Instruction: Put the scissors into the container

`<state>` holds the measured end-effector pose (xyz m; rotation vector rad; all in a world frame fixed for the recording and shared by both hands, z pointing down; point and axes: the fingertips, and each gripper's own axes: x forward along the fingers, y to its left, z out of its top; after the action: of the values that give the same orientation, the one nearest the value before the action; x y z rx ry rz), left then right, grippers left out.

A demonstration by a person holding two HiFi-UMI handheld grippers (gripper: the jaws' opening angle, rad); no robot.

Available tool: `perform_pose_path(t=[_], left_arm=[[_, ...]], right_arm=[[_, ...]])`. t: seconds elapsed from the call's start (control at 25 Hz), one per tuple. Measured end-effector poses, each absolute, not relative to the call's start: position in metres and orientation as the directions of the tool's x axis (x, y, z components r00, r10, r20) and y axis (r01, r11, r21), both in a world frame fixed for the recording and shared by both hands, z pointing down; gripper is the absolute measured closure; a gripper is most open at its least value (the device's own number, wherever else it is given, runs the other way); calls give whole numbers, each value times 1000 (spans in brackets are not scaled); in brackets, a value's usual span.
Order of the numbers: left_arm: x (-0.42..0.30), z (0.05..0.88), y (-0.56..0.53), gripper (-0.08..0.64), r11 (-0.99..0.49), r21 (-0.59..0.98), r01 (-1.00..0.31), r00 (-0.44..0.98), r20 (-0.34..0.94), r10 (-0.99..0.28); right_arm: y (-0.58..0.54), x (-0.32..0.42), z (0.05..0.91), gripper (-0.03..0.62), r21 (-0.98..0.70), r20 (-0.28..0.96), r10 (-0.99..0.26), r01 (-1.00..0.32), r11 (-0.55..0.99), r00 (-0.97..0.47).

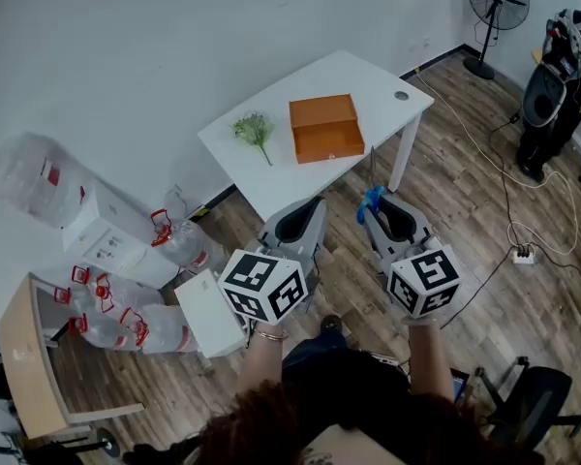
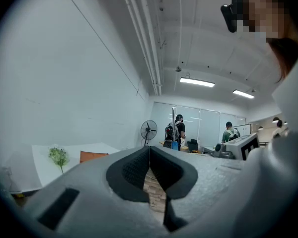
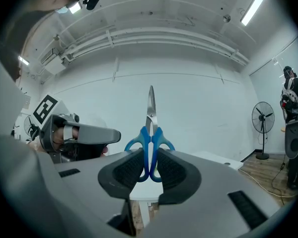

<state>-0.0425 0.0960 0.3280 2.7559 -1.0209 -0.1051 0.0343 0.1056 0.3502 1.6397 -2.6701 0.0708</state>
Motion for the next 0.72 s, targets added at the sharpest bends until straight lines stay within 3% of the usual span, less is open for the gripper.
perform_pose_path(t=[0.72], left_arm=[[-64, 333, 8, 543, -754, 242, -611, 779, 15, -627]], right_arm=[[18, 26, 348, 517, -8, 52, -926, -927, 375, -375]])
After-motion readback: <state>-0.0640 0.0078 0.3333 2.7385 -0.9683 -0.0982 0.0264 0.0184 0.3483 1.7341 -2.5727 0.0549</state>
